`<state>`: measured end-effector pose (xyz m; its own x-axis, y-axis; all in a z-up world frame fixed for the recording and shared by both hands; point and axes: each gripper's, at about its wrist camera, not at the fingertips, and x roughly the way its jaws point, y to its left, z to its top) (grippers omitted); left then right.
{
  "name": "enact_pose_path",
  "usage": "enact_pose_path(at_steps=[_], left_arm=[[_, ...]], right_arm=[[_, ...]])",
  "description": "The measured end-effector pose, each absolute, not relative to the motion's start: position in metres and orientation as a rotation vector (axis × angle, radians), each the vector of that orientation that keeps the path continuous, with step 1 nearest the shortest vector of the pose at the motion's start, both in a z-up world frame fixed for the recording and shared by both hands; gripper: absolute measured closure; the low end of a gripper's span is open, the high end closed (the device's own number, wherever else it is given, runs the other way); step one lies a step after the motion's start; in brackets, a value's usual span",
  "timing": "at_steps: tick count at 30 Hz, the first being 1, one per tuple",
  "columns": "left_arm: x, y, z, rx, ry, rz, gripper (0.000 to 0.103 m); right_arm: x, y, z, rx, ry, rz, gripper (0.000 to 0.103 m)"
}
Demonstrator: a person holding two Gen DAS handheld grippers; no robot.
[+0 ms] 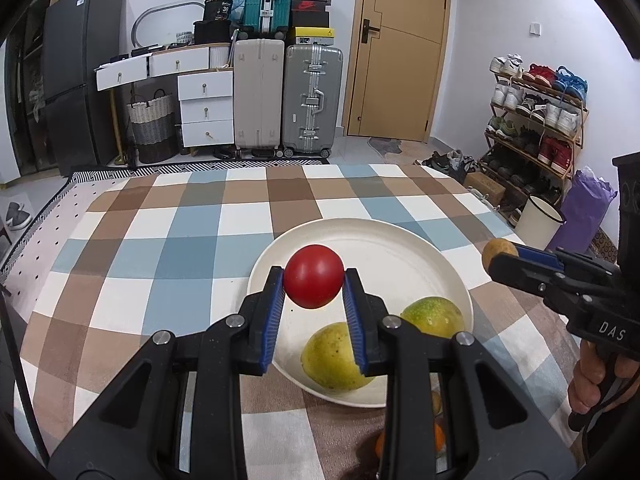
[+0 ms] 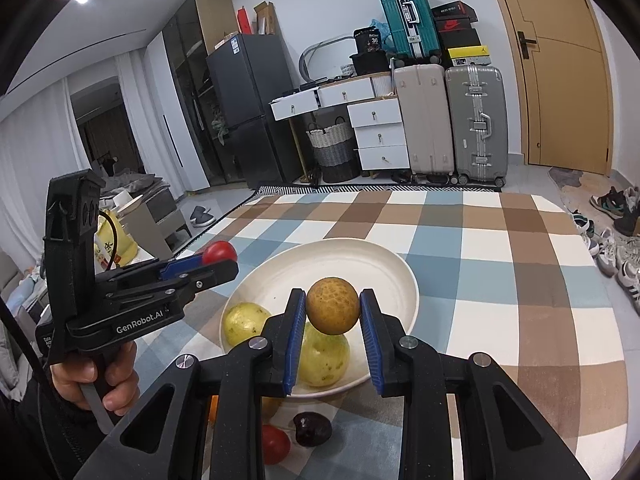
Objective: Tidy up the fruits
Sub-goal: 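Carry the tomato and kiwi over the plate and release them inside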
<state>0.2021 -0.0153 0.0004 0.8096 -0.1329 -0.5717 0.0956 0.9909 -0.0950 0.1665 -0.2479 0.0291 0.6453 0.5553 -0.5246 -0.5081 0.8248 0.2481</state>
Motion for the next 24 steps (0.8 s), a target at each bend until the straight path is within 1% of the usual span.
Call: enact_pose_path(at_steps=[19, 24], left_arm=[[0.227, -0.023, -0.031, -0.027, 0.695, -0.140, 0.076], [0.228, -0.026, -0.032, -0.019, 0.700, -0.146, 0.076]], right_arm=[[0.200, -0.245, -0.010, 0.103, 0.720, 0.547, 0.075], [0.201, -0.247, -0.010, 0.107, 0.718, 0.539, 0.075]])
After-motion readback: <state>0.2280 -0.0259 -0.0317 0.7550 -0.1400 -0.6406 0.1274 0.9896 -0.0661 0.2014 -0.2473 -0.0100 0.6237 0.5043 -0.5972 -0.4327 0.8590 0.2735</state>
